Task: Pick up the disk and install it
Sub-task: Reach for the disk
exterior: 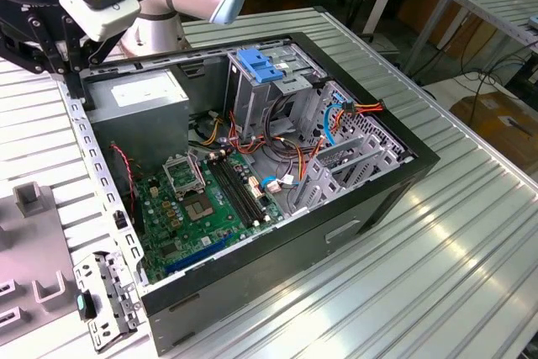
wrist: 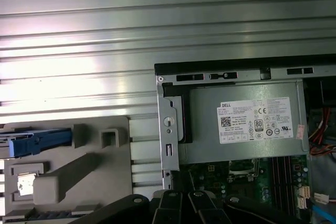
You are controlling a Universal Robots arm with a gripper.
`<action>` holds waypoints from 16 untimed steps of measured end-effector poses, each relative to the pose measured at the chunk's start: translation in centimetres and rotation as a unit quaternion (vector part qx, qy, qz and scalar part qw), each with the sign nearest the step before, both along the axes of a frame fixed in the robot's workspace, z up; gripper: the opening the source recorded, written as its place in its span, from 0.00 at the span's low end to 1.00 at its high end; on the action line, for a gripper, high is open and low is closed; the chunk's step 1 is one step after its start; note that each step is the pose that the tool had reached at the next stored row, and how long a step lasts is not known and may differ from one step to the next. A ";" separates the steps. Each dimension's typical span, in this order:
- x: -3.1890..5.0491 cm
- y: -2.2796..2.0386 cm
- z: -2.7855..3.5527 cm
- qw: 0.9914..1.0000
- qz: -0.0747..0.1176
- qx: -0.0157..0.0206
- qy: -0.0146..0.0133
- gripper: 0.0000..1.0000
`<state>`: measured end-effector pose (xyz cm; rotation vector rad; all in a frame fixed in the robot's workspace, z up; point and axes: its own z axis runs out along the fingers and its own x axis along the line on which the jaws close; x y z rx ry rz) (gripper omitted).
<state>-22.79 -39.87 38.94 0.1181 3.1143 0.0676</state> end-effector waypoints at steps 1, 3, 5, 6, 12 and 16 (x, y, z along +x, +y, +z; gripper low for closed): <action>-0.10 0.00 -0.01 1.000 0.000 0.000 0.000 0.11; -0.29 0.00 -0.02 1.000 0.000 0.000 0.000 0.11; -0.46 0.00 -0.04 1.000 0.000 0.000 0.000 0.11; -0.53 0.00 -0.04 1.000 0.000 0.000 0.000 0.11; -1.04 0.00 -0.08 1.000 0.000 0.000 0.000 0.11; -1.36 0.00 -0.10 1.000 0.000 0.000 0.000 0.11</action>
